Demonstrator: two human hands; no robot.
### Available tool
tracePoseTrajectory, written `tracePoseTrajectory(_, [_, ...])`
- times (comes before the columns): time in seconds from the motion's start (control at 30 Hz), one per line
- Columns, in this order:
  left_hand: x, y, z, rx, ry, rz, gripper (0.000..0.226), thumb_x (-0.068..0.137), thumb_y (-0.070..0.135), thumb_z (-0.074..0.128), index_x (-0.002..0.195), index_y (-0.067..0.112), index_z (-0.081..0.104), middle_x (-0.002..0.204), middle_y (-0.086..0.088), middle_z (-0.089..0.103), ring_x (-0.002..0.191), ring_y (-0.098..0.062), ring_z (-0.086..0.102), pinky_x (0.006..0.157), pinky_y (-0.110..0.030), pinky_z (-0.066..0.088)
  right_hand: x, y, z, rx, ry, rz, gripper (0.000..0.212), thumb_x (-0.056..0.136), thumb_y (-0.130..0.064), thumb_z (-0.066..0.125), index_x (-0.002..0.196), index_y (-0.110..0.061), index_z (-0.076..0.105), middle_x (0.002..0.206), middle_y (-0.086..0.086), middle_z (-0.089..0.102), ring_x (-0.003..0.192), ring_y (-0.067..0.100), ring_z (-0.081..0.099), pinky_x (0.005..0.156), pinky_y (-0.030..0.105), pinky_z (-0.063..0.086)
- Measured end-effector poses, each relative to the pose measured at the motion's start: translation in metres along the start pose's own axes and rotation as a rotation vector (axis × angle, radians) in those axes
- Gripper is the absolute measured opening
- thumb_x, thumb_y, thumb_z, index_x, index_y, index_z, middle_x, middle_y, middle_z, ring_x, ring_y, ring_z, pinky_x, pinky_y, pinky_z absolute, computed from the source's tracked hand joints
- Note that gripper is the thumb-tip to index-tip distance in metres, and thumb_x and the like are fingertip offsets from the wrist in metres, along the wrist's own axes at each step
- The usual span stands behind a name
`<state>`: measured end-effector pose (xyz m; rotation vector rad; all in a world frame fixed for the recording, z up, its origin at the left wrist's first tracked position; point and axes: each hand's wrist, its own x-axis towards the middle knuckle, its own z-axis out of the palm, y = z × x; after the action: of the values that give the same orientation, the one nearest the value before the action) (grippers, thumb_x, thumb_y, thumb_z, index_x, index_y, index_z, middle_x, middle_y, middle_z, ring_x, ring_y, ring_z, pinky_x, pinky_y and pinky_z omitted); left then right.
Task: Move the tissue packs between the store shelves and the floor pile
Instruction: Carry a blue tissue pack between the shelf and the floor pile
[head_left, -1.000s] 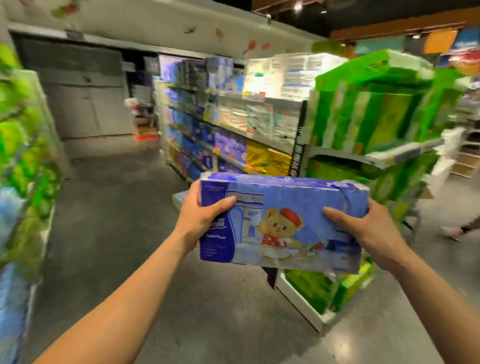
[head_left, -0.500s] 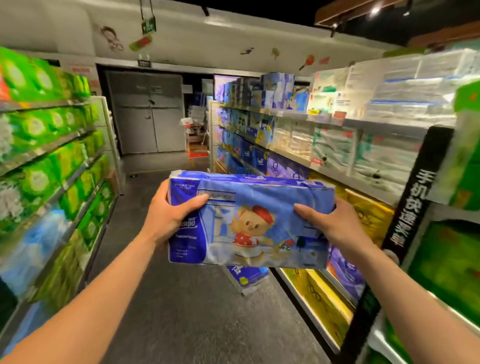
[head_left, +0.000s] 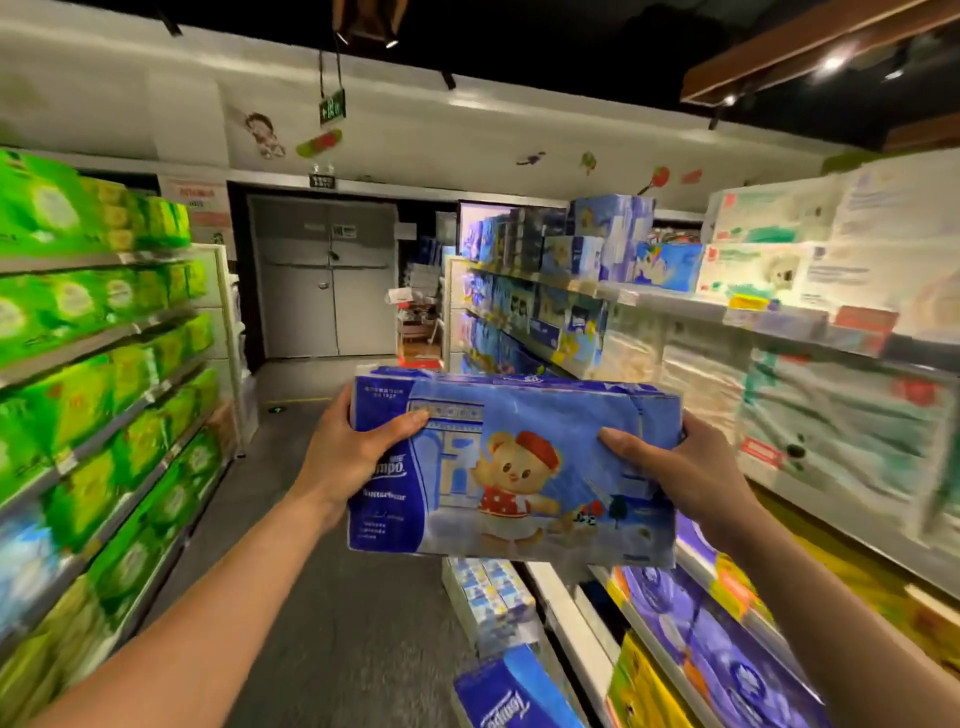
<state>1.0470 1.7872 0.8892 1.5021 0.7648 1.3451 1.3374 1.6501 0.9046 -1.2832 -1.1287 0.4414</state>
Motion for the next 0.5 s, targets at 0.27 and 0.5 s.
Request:
tracePoseTrajectory(0.27, [0.238, -0.085, -0.019, 0.009, 0.005, 0.024, 0.079, 0.048, 0.053, 0.086, 0.118, 0.026, 0.059, 0.101, -0.001, 0.076, 0.086, -0.023, 0.075, 0.075, -0.043, 0.059, 0.235, 0.074, 0.095, -0.078, -0.023, -0.026, 0.036, 0.067, -0.035, 0.086, 0.096, -0.02, 0.073, 0.084, -0.009, 0.079, 0.075, 0.009, 0.076, 0.06, 0.021, 0.056])
tracePoseTrajectory(0.5, [0.468, -0.181, -0.051, 0.015, -0.115, 0.08, 0.075, 0.053, 0.058, 0.084, 0.116, 0.025, 0.06, 0.103, -0.002, 0.075, 0.089, -0.023, 0.074, 0.078, -0.042, 0.057, 0.412, 0.16, 0.197, -0.15, 0.12, -0.029, 0.069, 0.049, -0.065, 0.09, 0.097, -0.017, 0.073, 0.085, -0.004, 0.079, 0.079, 0.017, 0.076, 0.07, 0.038, 0.061])
